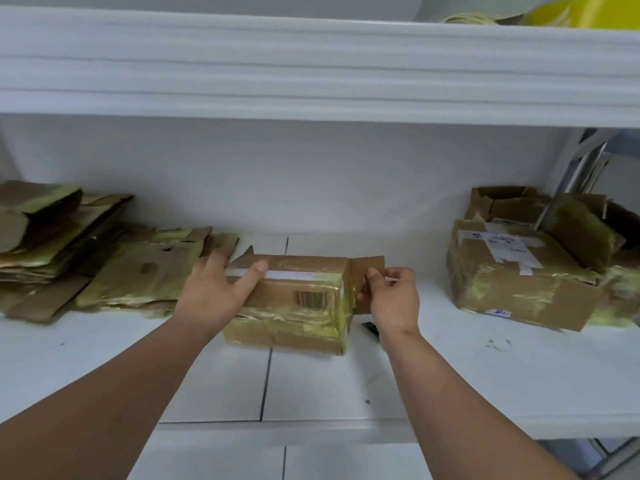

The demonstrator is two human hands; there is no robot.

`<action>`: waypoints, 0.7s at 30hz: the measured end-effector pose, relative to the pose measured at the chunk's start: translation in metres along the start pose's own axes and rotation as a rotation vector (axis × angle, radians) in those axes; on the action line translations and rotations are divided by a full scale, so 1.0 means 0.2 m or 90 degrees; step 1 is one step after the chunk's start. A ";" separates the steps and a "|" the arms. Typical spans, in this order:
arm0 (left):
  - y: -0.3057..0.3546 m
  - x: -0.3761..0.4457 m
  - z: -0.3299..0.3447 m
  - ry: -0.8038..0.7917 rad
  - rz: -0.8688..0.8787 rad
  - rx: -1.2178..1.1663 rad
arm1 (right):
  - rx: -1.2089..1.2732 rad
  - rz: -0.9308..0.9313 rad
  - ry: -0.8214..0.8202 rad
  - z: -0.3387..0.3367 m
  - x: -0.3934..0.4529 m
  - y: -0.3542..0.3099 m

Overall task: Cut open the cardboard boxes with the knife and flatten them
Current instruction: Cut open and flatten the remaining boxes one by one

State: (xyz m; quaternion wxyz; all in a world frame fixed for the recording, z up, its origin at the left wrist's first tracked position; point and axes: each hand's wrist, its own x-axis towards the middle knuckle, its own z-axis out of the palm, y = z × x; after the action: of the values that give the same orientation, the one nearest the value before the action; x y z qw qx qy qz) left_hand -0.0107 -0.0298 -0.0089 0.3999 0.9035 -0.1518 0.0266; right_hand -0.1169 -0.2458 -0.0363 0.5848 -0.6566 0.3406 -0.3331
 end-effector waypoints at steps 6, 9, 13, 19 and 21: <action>-0.11 -0.08 -0.05 -0.084 0.102 0.163 | -0.011 0.050 -0.127 0.04 -0.09 0.07; -0.09 -0.08 -0.01 -0.087 0.105 0.270 | -0.013 0.086 -0.178 0.04 -0.13 0.10; -0.02 -0.08 0.07 -0.128 0.121 0.410 | -0.073 0.026 -0.193 -0.03 -0.12 0.10; 0.08 -0.04 0.19 -0.120 0.124 0.482 | -0.605 -0.107 -0.131 -0.27 0.01 0.22; 0.13 -0.04 0.24 -0.094 0.142 0.514 | -0.728 -0.092 -0.191 -0.32 0.03 0.26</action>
State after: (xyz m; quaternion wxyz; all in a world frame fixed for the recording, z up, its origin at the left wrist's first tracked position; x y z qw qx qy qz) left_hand -0.0298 -0.0783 -0.0240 -0.0035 0.9651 -0.2545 0.0622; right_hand -0.1699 -0.2906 -0.0817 0.1563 -0.9288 0.3338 -0.0395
